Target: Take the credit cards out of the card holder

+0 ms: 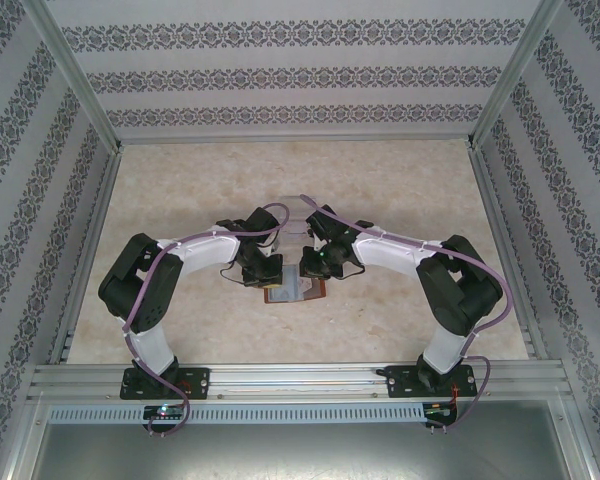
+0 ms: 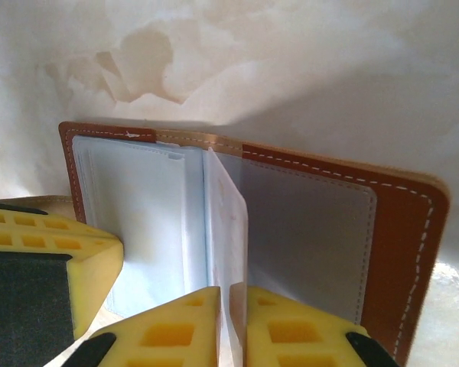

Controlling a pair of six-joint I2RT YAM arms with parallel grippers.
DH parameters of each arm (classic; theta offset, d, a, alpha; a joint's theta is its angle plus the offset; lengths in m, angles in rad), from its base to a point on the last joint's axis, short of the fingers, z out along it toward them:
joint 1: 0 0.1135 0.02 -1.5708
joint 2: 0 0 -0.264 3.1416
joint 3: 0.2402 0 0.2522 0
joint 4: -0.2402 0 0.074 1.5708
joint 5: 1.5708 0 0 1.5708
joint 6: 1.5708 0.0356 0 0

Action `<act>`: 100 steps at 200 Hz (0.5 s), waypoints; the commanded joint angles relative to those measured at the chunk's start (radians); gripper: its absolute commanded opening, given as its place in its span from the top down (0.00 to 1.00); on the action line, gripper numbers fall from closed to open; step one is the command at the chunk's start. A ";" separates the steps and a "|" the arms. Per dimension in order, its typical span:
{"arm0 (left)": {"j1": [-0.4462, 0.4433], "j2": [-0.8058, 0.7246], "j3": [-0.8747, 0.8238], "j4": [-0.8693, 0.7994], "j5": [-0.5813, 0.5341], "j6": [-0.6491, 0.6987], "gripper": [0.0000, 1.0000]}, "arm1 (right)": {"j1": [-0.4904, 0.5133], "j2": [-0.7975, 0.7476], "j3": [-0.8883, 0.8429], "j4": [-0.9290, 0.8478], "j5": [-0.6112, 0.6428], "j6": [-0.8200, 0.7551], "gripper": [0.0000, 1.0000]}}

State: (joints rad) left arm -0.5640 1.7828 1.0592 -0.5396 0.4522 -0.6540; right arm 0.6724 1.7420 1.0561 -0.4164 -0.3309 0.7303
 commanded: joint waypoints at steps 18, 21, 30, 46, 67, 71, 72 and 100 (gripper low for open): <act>-0.019 0.035 -0.001 -0.060 -0.041 0.021 0.93 | 0.010 -0.025 -0.011 -0.027 0.006 0.009 0.90; -0.020 0.032 -0.001 -0.061 -0.044 0.021 0.93 | 0.010 -0.027 -0.009 -0.028 0.008 0.009 0.90; -0.019 0.022 -0.002 -0.064 -0.055 0.021 0.93 | 0.009 -0.029 -0.007 -0.033 0.014 0.006 0.91; -0.019 0.005 0.003 -0.078 -0.072 0.021 0.93 | 0.010 -0.038 -0.001 -0.050 0.034 -0.003 0.91; -0.019 -0.010 0.013 -0.092 -0.081 0.023 0.93 | 0.005 -0.051 0.000 -0.061 0.047 -0.012 0.92; -0.018 -0.013 0.015 -0.094 -0.082 0.023 0.93 | 0.003 -0.054 0.001 -0.062 0.048 -0.013 0.92; -0.019 -0.015 0.016 -0.094 -0.083 0.023 0.92 | 0.004 -0.055 0.001 -0.062 0.048 -0.013 0.92; -0.019 -0.047 0.024 -0.100 -0.098 0.022 0.92 | 0.001 -0.070 0.020 -0.088 0.074 -0.042 0.92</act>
State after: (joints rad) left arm -0.5701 1.7733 1.0687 -0.5690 0.4137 -0.6537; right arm 0.6720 1.7065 1.0557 -0.4515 -0.3046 0.7258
